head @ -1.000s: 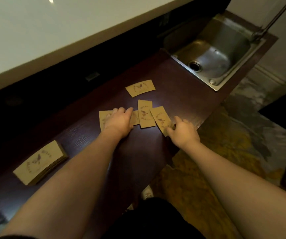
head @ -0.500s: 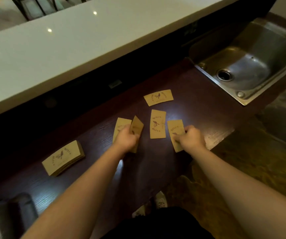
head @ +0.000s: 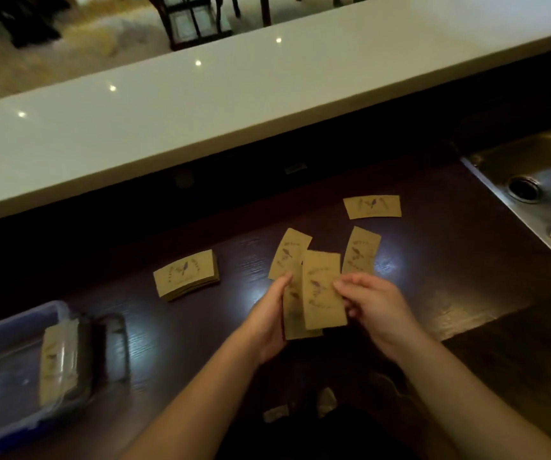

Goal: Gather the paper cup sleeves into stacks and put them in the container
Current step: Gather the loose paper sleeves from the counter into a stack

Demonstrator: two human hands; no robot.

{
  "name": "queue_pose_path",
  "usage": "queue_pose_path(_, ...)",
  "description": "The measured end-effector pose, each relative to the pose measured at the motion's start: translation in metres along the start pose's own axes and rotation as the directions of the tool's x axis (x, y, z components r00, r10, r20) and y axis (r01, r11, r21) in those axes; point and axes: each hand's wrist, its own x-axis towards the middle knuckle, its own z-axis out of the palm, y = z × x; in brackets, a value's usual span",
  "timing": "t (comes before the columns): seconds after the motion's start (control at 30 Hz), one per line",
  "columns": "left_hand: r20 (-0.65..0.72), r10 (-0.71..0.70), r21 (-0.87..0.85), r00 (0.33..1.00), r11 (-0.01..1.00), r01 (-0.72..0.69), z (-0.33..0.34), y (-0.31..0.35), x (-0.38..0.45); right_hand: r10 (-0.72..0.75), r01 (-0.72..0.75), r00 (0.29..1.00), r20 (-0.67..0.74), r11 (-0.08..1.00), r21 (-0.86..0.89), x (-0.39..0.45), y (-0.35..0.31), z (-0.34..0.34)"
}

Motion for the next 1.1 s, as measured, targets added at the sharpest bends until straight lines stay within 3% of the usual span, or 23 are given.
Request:
queue_pose_path(0.17,-0.075,0.145,0.070,0.987,0.988,-0.139,-0.011,-0.007,0.006,-0.051,0.046,0.999,-0.005,0.947,-0.318,0.005,0.008,0.035)
queue_pose_path(0.33,-0.205,0.121,0.025,0.971,0.993,-0.118,-0.030,-0.005,0.005,-0.103,0.031,0.985,-0.141,0.898,-0.438,0.036,0.009,0.038)
queue_pose_path(0.43,-0.219,0.109,-0.035,0.970,0.992,-0.119,-0.042,-0.001,-0.001,-0.159,0.049,0.983,-0.097,0.726,-0.686,0.067,0.001,0.042)
queue_pose_path(0.53,-0.216,0.094,-0.089,0.972,0.989,-0.115,-0.052,0.002,-0.009,-0.119,0.049,0.993,-0.012,0.502,-0.863,0.097,-0.009,0.055)
queue_pose_path(0.63,-0.226,0.082,-0.140,0.971,0.983,-0.115,-0.063,0.007,-0.018,-0.019,0.004,1.000,-0.004,0.378,-0.926,0.116,-0.014,0.068)
queue_pose_path(0.77,-0.259,0.080,-0.169,0.963,0.978,-0.126,-0.078,0.013,-0.025,-0.026,0.028,0.999,0.022,0.254,-0.967,0.124,-0.011,0.076)
queue_pose_path(0.87,-0.289,0.087,-0.164,0.953,0.977,-0.139,-0.084,0.017,-0.025,-0.038,-0.010,0.999,-0.024,0.321,-0.947,0.127,-0.011,0.072)
queue_pose_path(0.93,-0.296,0.099,-0.154,0.950,0.977,-0.150,-0.084,0.020,-0.024,-0.118,0.013,0.991,-0.055,0.509,-0.861,0.127,-0.014,0.066)
queue_pose_path(1.0,-0.295,0.113,-0.138,0.949,0.977,-0.159,-0.084,0.022,-0.021,-0.122,0.056,0.990,-0.075,0.814,-0.578,0.122,-0.023,0.060)
queue_pose_path(1.03,-0.292,0.120,-0.128,0.949,0.978,-0.163,-0.083,0.024,-0.019,-0.101,0.070,0.993,-0.058,0.917,-0.393,0.117,-0.029,0.057)
queue_pose_path(1.1,-0.278,0.130,-0.107,0.952,0.981,-0.165,-0.080,0.026,-0.014,-0.106,0.109,0.994,0.024,0.981,-0.160,0.104,-0.043,0.051)
